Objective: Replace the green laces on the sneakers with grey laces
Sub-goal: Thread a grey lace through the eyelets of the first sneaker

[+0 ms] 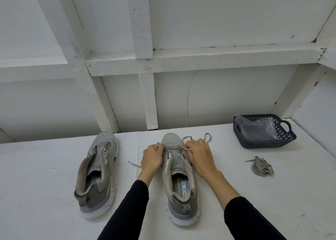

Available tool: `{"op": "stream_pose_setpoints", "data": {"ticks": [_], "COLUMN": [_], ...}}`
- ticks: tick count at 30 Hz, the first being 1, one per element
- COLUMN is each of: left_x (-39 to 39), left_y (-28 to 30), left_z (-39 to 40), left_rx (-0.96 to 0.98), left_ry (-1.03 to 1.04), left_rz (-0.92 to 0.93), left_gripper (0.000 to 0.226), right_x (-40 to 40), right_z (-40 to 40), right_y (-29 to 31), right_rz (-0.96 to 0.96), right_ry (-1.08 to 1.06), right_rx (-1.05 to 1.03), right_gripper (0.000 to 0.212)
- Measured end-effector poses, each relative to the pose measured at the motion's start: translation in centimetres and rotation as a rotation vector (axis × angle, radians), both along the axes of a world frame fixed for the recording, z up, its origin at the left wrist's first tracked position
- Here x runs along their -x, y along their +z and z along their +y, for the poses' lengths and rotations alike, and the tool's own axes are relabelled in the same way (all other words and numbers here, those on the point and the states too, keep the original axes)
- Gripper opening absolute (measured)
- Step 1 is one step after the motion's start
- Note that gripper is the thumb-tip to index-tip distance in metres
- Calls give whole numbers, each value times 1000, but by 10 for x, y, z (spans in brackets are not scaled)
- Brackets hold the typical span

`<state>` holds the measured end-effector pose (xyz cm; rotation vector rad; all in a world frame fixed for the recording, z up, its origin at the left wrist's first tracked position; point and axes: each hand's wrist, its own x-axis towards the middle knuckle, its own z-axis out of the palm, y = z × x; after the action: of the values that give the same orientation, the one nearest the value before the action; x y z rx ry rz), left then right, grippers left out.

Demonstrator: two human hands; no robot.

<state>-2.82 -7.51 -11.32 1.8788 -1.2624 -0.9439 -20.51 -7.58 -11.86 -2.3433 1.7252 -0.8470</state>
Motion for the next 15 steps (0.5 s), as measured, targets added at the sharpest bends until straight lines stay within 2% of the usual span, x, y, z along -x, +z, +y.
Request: {"op": "stream_pose_setpoints", "data": {"ticks": [3,7,9,11,15], "left_x": [-7,-13,-11,-6,4], "left_y": [4,23,32,41,57], "left_z": [3,0,-3,-4,-3], "left_rx": [35,78,161,294,405], "left_ry": [0,37,58,20,-190], "left_rz": [-79,-263,-350,-373,-293], "left_gripper": [41,44,47,45,30], "right_x": [2,2,-1,-5,-12], "right_z": [-2,-7,-9,-8,2], "right_y": [6,36,54,72,92], "right_rz": [-442,-818,-879,-822,-701], "right_ry": [-89,-249,-286,-256,-96], "right_rx": [-314,-422,-414,-391,-379], "right_gripper": [16,13,14,15,21]}}
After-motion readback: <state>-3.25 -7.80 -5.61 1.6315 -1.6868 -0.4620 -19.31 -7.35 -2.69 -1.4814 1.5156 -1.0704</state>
